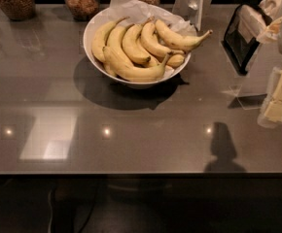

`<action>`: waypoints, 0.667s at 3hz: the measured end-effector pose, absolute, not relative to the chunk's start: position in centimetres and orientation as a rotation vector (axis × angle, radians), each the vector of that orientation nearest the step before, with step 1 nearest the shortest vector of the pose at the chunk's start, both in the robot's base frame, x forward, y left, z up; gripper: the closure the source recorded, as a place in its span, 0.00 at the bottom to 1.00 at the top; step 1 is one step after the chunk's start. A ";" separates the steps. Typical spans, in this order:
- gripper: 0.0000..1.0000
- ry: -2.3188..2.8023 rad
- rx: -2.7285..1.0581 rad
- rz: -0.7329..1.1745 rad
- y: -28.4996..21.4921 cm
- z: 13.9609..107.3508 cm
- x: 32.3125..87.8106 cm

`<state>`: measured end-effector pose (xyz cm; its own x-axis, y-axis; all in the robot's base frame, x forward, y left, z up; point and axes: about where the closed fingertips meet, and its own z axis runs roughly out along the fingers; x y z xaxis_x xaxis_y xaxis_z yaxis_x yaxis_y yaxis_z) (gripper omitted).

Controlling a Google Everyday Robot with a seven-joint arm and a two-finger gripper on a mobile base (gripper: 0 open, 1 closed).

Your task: Pick banana from white bowl

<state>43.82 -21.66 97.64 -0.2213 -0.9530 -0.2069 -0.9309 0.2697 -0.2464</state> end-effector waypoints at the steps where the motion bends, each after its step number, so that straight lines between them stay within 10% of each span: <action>1: 0.00 2.231 -1.724 -0.099 -21.7 97.6 43.8; 2: 0.00 2.176 -1.725 -0.111 -21.2 97.9 44.3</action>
Offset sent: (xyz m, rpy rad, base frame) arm 0.0150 0.0127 0.0017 0.0438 -0.0959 0.0689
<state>44.35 -21.17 97.88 -0.1898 -0.9546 -0.2298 -0.9263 0.2517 -0.2804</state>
